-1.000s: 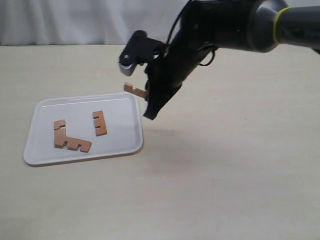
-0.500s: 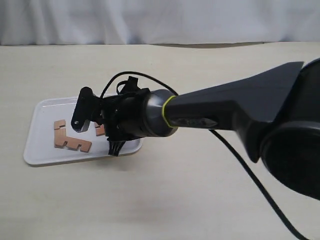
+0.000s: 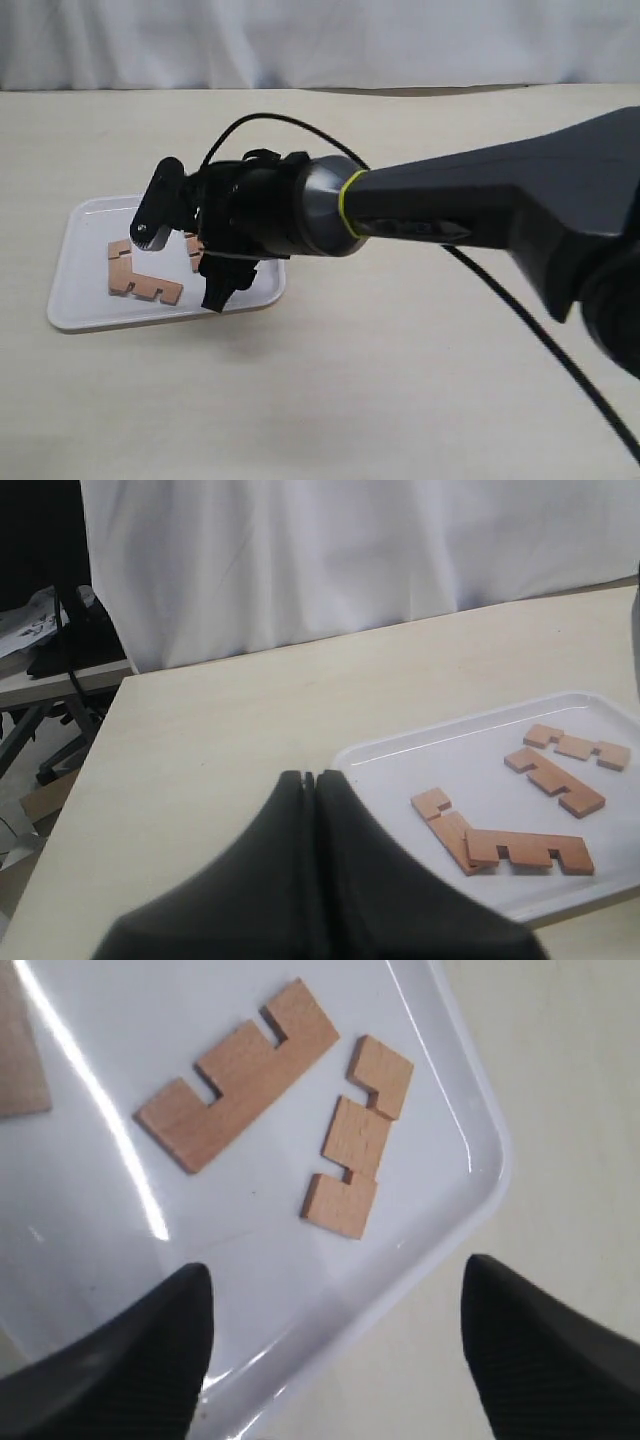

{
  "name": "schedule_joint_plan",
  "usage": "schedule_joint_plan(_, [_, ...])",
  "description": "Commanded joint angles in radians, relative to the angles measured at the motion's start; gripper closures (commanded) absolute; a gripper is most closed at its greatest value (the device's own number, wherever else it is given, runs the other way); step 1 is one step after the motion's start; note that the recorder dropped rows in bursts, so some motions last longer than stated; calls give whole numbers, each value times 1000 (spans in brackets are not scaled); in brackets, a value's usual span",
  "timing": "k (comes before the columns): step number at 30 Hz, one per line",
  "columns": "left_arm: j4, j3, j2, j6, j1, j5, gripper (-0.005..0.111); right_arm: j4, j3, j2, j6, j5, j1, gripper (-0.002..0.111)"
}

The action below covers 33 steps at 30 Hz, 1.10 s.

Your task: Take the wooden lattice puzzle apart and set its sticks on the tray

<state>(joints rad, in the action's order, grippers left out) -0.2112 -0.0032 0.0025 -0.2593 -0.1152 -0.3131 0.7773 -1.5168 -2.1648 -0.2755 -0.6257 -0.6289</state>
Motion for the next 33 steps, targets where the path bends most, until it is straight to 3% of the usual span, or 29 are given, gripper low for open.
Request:
schedule_joint_plan(1, [-2,3,-2,-5,10,9,107,-251,-6,91,192,-43,26,53])
schedule_joint_plan(3, [-2,3,-2,-5,10,9,107,-377,-6,126,251,-73,49,64])
schedule_joint_plan(7, [-2,3,-2,-5,10,9,107,-604,-6,160,402,-189,128,99])
schedule_joint_plan(8, [-2,3,-2,-5,10,9,107,-666,-5,165,425,-219,155,104])
schedule_joint_plan(13, [-2,3,-2,-5,10,9,107,-923,53,181,520,-294,311,104])
schedule_joint_plan(19, [-2,3,-2,-5,10,9,107,-952,255,307,466,-219,507,104])
schedule_joint_plan(29, [-2,3,-2,-5,10,9,107,-952,655,823,411,-79,807,104])
schedule_joint_plan(33, [-2,3,-2,-5,10,9,107,-952,811,1103,391,29,876,104])
